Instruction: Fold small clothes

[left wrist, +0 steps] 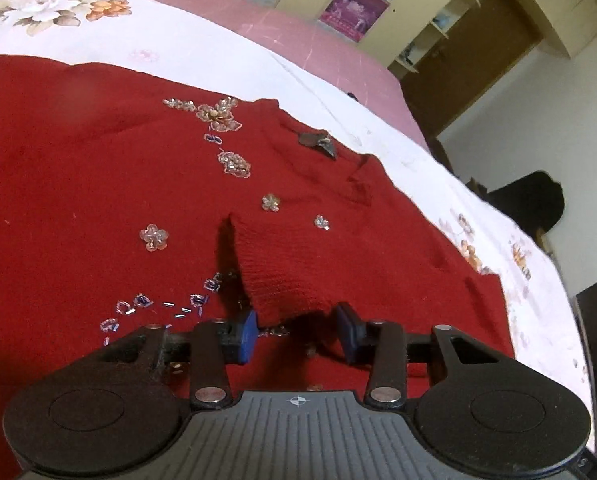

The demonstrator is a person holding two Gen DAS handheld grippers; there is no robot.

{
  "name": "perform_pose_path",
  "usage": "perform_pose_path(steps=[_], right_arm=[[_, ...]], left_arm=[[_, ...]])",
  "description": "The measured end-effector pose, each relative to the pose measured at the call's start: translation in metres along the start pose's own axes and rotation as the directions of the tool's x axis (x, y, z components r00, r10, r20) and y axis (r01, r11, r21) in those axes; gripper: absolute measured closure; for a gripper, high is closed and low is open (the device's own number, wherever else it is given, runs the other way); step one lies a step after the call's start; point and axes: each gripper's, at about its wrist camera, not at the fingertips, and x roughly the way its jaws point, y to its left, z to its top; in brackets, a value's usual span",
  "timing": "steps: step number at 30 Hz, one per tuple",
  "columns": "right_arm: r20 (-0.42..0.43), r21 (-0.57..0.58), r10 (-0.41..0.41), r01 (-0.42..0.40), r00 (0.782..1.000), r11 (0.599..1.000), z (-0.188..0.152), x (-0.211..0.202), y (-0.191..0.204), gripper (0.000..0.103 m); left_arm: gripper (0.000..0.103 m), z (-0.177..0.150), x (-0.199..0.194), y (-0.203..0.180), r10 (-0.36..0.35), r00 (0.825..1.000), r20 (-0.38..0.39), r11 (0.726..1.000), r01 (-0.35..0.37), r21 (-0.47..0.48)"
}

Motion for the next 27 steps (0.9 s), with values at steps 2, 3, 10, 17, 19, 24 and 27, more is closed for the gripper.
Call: perform_pose_path(steps=[2,3,10,17,19,24,27], right_arm=[[0.000,-0.001,-0.007,0.007,1.000,1.000,0.000,0.000,-0.003,0.033],[-0.004,0.001,-0.013,0.013,1.000,1.000,0.000,0.001,-0.004,0.033],[-0.012,-0.003,-0.045,0.045,0.999,0.999,-0.001,0.005,-0.011,0.033],[0.012,-0.007,-0.123,0.123,0.992,0.992,0.007,0.010,-0.022,0.032],[0.004,-0.025,-0.142,0.142,0.990,0.990,0.008,0.017,-0.023,0.032],[-0.022,-0.078,-0.160,0.158,0.987,0.984,0.008,0.039,-0.014,0.042],[-0.026,-0.087,-0.153,0.150,0.988,0.985,0.014,0.050,-0.009,0.078]], left_arm=[[0.062,0.002,0.003,0.000,-0.001,1.000,0.024,1.000,0.001,-0.020],[0.062,0.003,0.004,0.001,-0.006,0.999,0.035,0.999,0.007,-0.034],[0.094,0.011,0.012,-0.003,-0.011,0.997,0.073,0.999,0.014,-0.031],[0.094,0.042,-0.028,0.013,-0.009,0.980,0.198,0.999,0.018,-0.042],[0.094,0.051,-0.034,0.020,0.019,0.975,0.221,0.999,-0.012,-0.031],[0.094,0.060,-0.033,0.042,0.073,0.971,0.228,0.996,-0.060,-0.060],[0.094,0.063,-0.030,0.053,0.104,0.968,0.229,0.993,-0.087,-0.085]])
